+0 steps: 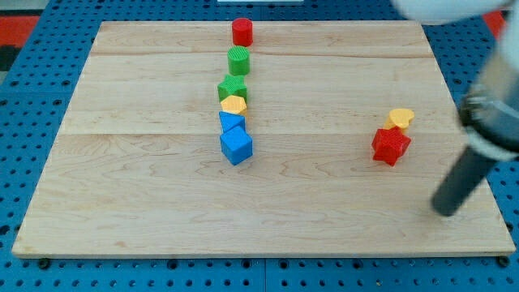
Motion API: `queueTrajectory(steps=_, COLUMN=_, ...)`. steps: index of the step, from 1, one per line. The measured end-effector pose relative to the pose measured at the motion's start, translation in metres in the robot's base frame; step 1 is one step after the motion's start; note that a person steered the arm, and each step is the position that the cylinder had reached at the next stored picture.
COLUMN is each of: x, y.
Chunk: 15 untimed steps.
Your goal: Push the red star at the bottom center
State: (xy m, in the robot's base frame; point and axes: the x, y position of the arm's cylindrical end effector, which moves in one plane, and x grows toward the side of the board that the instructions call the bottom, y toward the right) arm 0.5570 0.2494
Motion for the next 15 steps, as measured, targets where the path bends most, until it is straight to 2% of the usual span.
queueTrajectory(steps=1, x=-0.06, y=0.013)
queueTrajectory(steps=2, x=-0.075, y=-0.033)
queueTrajectory(steps=4, x=-0.066, y=-0.093)
queueTrajectory(steps=5, x=-0.095, y=-0.069)
queueTrajectory(steps=6, x=-0.118, y=-0.115)
queueTrajectory(steps=8, x=-0.122, y=-0.169)
queueTrajectory(steps=10, x=-0.123, y=-0.185)
queueTrajectory(steps=13, x=-0.044, y=-0.212)
queueTrajectory(steps=14, x=-0.064, y=-0.21)
queueTrajectory(steps=15, x=-0.054, y=-0.238)
